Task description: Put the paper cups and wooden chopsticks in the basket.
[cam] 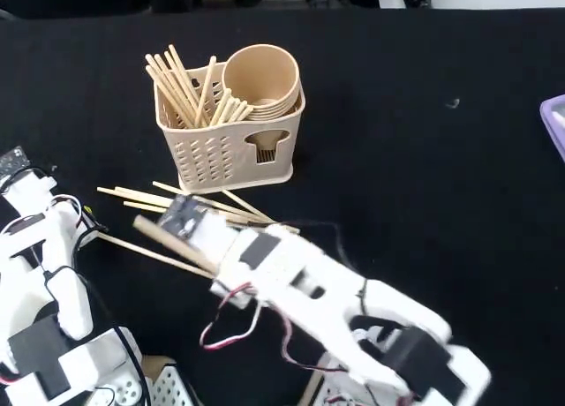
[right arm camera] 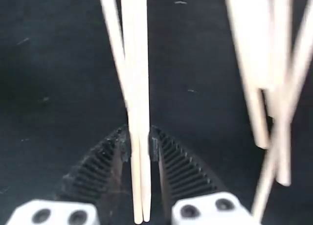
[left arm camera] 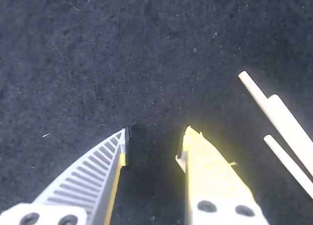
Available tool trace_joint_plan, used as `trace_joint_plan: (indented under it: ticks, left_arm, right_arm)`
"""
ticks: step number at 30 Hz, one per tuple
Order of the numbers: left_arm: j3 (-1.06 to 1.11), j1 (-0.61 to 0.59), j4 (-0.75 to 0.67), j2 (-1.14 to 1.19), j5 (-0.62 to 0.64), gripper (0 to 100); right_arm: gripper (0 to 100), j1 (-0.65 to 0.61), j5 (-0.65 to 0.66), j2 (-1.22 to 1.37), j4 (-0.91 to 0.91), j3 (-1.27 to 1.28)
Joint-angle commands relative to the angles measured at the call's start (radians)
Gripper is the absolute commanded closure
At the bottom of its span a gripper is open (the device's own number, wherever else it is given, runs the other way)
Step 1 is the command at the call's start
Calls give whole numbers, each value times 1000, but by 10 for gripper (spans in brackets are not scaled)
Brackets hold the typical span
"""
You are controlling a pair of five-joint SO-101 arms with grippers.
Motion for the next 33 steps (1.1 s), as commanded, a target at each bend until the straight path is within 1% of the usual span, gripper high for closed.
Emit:
trace_joint_plan:
  ticks: [1,5,13,19,22,27,30,33]
  left_arm:
    - [-15,12,-2,-11,-12,809]
    - [-15,12,-2,-11,-12,809]
    - [-16,12,-3,-12,-12,809]
    - [-16,12,-3,-12,-12,809]
    - [-16,12,-3,-12,-12,809]
    - [-16,12,-3,-12,-12,809]
    - [-16,12,-3,-12,-12,809]
    - [-16,12,-3,-14,-12,809]
  right_arm:
    - [988,84,66,-133,-9,35]
    - [988,115,86,-226,-17,90]
    - [988,75,83,-458,-14,166]
    - [988,54,81,-700,-46,148]
    - [988,54,81,-803,-95,105]
    - [988,54,81,-869,-276,8]
    - [988,54,81,-869,-457,-12]
    - [988,55,80,-851,-678,7]
